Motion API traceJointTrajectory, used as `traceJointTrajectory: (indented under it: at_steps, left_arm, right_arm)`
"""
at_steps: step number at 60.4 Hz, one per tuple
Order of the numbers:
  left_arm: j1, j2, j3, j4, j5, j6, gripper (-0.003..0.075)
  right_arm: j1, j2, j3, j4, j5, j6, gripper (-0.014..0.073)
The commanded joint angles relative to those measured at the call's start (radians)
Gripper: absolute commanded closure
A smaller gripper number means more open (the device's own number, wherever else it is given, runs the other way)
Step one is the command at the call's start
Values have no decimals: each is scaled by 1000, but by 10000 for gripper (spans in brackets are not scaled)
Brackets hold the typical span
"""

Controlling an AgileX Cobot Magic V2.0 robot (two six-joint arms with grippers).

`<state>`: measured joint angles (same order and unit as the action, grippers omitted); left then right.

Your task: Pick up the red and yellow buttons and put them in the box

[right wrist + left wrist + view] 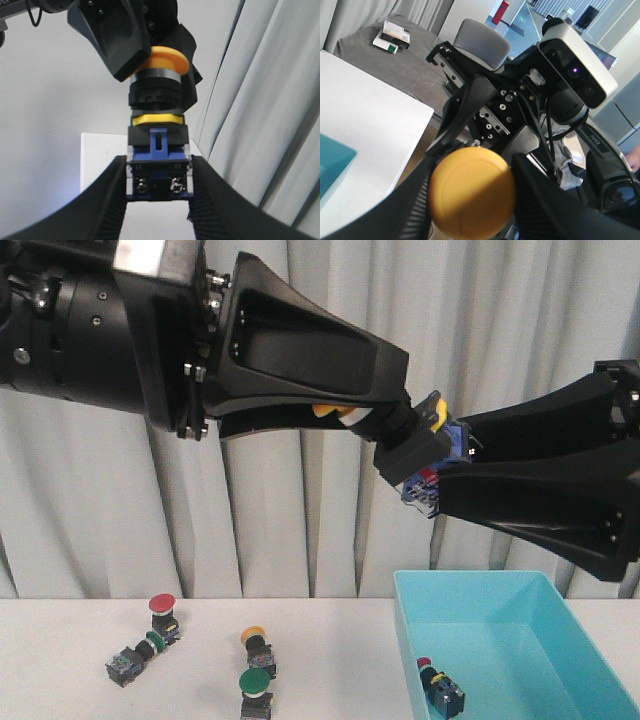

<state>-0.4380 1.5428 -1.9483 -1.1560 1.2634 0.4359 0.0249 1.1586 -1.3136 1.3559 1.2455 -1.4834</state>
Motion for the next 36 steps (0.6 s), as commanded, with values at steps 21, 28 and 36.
traceJointTrajectory:
  at_steps: [21,28,36]
  left_arm:
    - [-5,-38,-25,-90,-14,5,664]
    - [-5,-38,-25,-63,-14,5,659]
    - [-5,-38,-25,-18,-14,5,624]
  right_arm:
    - [-2,-13,-29,63,11,-1,555]
    - [-2,-13,-29,75,11,-2,571]
    - [-2,-13,-29,84,11,-2,572]
